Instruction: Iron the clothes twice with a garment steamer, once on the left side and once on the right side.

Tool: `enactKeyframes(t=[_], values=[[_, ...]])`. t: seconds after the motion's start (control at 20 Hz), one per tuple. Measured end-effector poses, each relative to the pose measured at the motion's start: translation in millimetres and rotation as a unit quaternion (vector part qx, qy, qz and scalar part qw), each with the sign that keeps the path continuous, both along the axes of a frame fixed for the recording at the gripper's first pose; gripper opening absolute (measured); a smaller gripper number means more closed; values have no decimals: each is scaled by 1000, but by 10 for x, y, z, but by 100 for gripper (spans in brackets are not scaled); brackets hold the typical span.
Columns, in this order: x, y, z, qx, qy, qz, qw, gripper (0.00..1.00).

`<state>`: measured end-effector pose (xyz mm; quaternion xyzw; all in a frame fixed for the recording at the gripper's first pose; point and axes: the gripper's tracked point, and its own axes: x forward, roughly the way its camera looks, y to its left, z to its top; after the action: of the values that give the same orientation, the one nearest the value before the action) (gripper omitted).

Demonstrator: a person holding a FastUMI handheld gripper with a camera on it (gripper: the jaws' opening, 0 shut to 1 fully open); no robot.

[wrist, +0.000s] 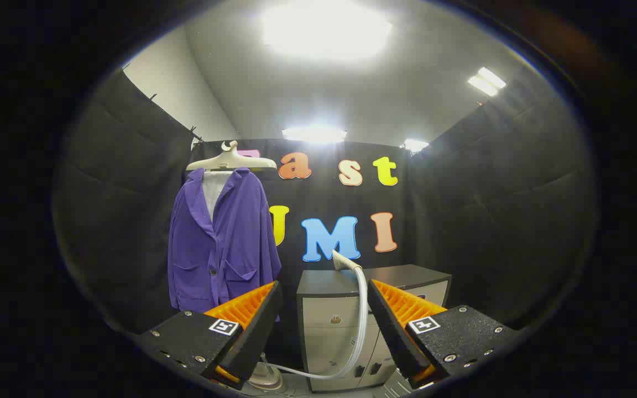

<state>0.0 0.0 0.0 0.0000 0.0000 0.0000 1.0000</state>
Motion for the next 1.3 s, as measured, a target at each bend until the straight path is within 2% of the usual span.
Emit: enactKeyframes(t=[1.0, 1.3], values=[[60, 111, -31, 19, 8, -5, 1000, 95], [221, 110, 164, 17, 0, -2, 1000, 95]])
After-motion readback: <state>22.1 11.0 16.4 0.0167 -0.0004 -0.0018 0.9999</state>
